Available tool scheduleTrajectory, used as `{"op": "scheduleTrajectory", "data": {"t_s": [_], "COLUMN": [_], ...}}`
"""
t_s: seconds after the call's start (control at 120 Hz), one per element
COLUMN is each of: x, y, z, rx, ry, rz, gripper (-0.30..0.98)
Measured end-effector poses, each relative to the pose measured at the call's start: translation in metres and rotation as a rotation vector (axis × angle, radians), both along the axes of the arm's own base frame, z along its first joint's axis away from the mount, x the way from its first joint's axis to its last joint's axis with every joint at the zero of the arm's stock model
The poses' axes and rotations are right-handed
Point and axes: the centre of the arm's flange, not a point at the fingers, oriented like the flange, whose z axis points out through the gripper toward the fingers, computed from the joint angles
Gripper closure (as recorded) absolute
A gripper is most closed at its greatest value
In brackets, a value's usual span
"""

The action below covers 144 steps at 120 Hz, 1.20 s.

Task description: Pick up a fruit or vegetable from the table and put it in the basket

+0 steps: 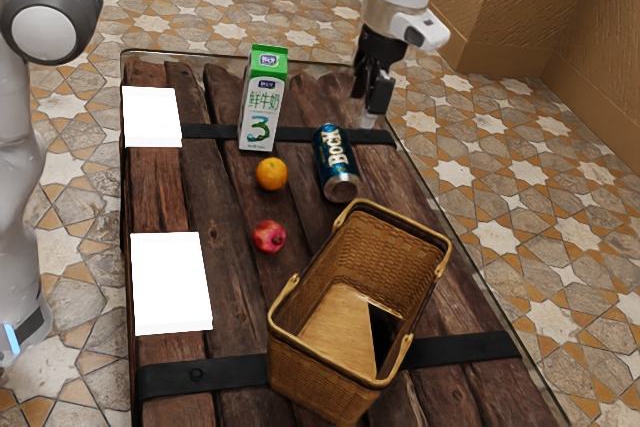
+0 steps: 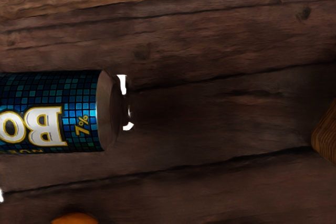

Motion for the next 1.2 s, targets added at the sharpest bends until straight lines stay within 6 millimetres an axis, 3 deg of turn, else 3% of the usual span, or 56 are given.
{"op": "scheduleTrajectory", "data": {"t_s": [0.133, 0.2, 0.283, 0.342, 0.417, 0.475, 0.517, 0.617, 0.708, 0.808, 0.867, 1.017, 1.2], "x": [0.003, 0.020, 0.033, 0.026, 0.016, -0.023, -0.038, -0.043, -0.050, -0.092, -0.105, -0.104, -0.101], "y": [0.006, 0.006, -0.008, -0.017, -0.027, -0.032, -0.032, -0.017, -0.025, -0.039, -0.045, -0.078, -0.084], "z": [0.002, -0.002, -0.001, 0.018, 0.019, 0.008, -0.005, -0.059, -0.102, -0.100, -0.101, -0.136, -0.147], "rx": [0.000, 0.005, -0.001, -0.004, -0.006, -0.019, -0.020, -0.014, -0.011, -0.006, 0.000, 0.015, -0.005], "ry": [-0.023, -0.036, -0.054, -0.089, -0.082, -0.059, -0.045, 0.014, 0.043, -0.009, -0.030, -0.012, 0.014], "rz": [0.024, -0.024, -0.126, -0.204, -0.302, -0.387, -0.436, -0.500, -0.586, -0.695, -0.742, -0.869, -0.925], "gripper": [0.00, 0.00, 0.00, 0.00, 0.00, 0.00, 0.00, 0.00, 0.00, 0.00, 0.00, 0.00, 0.00]}}
